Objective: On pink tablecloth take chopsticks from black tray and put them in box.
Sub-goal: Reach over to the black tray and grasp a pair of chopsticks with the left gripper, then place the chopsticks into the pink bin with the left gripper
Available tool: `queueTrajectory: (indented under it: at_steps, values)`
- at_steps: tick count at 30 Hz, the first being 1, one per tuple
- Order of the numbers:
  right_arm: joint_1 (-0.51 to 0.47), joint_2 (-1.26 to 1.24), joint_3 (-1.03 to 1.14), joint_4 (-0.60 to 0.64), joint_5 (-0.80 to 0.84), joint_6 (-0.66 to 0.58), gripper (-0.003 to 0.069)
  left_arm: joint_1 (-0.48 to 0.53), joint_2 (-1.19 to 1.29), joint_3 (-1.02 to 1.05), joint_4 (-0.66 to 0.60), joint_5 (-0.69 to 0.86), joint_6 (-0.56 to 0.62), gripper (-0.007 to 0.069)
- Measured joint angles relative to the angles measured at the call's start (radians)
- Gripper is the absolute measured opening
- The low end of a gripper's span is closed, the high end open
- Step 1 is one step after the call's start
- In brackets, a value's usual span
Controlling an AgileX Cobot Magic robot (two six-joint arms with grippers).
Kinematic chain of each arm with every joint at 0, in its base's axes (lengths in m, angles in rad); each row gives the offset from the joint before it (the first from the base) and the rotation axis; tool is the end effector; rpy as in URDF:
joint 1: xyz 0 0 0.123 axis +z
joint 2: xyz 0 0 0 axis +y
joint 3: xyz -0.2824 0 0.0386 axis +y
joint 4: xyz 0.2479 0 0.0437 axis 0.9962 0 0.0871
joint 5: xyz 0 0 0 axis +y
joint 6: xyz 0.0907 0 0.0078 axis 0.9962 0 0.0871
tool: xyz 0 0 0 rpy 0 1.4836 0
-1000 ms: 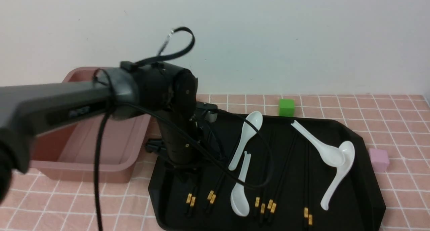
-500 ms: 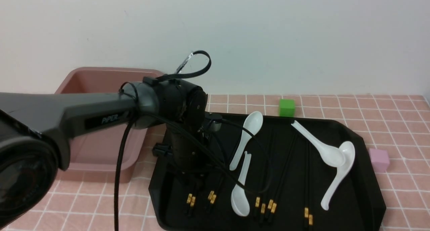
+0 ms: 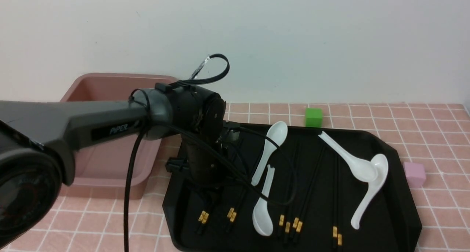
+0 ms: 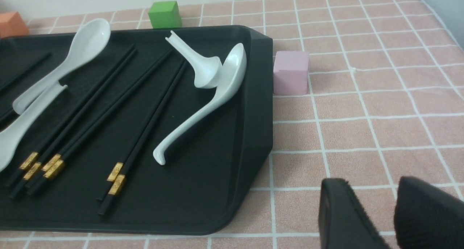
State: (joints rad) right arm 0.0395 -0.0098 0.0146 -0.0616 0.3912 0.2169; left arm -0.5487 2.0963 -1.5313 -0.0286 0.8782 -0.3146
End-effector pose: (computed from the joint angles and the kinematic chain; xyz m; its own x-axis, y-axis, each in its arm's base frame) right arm 0.0521 -0.0001 0.1736 -0.3019 0.1474 -0.9419 0.0314 0.9890 0.1447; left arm 0.3634 -0.2245 0.1632 -0.9595 0.2037 -0.1946 0.2242 0.9704 -0.0900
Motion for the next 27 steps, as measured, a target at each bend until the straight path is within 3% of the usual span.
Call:
queueTrajectory:
  at_steps: [9, 16, 27]
  values:
    - [0.0, 0.0, 0.0, 0.0, 0.0, 0.0, 0.024, 0.023, -0.312, 0.003, 0.059, 0.036, 0.021, 0.0116]
    - [0.0, 0.0, 0.0, 0.0, 0.0, 0.0, 0.024, 0.274, -0.319, 0.003, 0.136, 0.056, 0.025, 0.0116]
    - [0.0, 0.0, 0.0, 0.0, 0.0, 0.0, 0.024, 0.432, -0.202, 0.005, 0.181, -0.021, 0.0, 0.0116]
